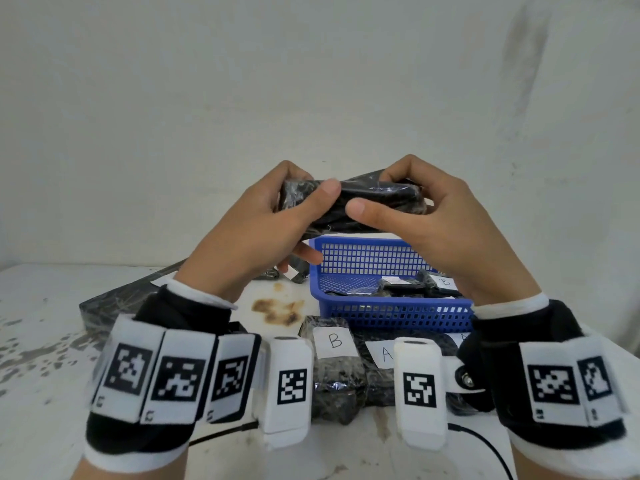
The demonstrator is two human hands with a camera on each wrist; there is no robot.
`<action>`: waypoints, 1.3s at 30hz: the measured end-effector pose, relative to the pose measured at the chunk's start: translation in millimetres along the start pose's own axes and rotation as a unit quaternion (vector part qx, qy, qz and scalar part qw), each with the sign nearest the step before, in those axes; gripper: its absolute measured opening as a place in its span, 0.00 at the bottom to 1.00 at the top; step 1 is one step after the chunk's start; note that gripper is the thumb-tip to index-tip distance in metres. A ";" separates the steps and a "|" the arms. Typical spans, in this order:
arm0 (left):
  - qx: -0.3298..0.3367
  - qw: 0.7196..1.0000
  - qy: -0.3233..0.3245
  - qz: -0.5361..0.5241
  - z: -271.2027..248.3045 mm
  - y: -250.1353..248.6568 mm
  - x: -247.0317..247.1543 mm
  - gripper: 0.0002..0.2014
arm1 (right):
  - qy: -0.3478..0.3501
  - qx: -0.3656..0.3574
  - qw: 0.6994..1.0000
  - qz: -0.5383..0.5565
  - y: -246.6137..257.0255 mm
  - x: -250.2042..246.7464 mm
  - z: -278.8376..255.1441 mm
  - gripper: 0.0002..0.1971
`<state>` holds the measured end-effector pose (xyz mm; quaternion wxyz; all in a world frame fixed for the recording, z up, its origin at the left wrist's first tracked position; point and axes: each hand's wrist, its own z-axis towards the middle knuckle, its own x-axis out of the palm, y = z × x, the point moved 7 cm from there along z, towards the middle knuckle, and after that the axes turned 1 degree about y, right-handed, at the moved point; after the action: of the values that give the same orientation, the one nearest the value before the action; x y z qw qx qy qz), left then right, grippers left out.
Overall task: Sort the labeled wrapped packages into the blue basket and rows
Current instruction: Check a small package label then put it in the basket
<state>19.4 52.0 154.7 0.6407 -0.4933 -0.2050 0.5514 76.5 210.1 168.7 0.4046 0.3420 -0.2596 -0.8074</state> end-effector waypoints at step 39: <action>-0.014 0.991 -0.011 -0.129 5.9 5.8 -1.3 0.21 | 0.013 0.006 1.000 -0.016 -2.9 -5.4 -0.1 0.15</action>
<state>11.3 52.7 152.6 0.6975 -0.4654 -0.2815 0.4666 77.6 216.1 168.5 0.3932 0.3589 -0.2535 -0.8077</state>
